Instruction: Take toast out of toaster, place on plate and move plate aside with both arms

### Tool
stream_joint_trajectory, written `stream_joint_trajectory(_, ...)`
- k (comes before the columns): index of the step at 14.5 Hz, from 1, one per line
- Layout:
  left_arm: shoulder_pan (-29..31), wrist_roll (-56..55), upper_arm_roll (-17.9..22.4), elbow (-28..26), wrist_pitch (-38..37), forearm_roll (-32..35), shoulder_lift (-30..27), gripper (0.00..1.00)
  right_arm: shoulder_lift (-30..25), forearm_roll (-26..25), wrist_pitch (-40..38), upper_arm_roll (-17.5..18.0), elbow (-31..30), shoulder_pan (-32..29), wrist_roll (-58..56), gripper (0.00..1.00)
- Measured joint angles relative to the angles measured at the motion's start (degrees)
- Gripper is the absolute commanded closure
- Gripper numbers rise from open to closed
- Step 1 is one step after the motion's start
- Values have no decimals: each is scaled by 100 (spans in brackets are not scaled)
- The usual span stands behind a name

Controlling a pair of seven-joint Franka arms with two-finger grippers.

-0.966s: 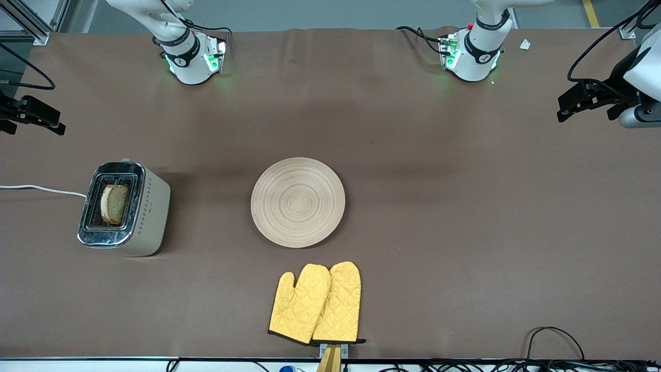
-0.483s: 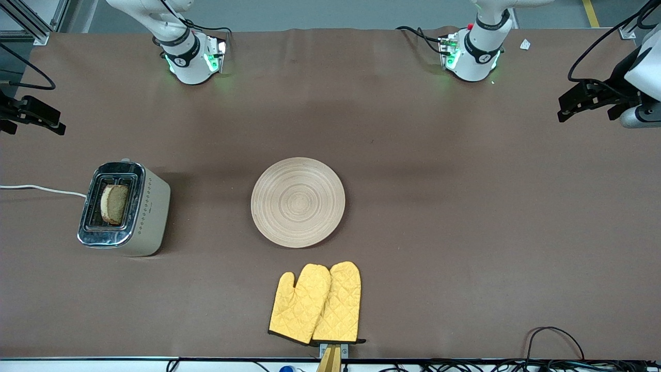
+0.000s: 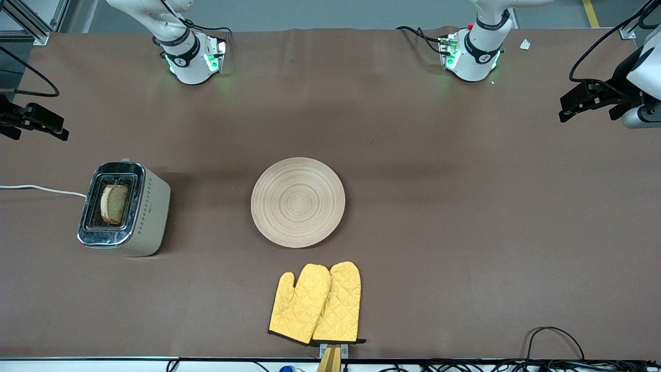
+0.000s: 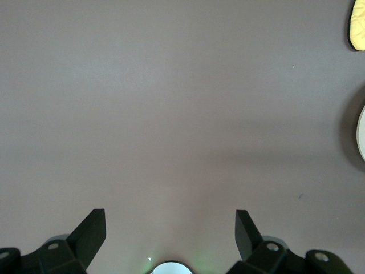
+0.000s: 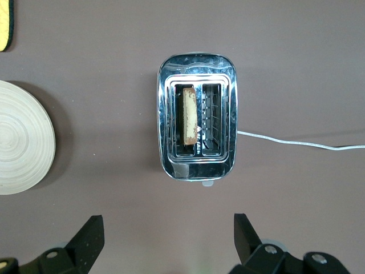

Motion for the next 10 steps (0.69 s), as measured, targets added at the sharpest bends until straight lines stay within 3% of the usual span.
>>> stream_joint_trajectory(10,0,0,3,4,0,0,0,0,521,2,1239,-5,-624,-125,10,0)
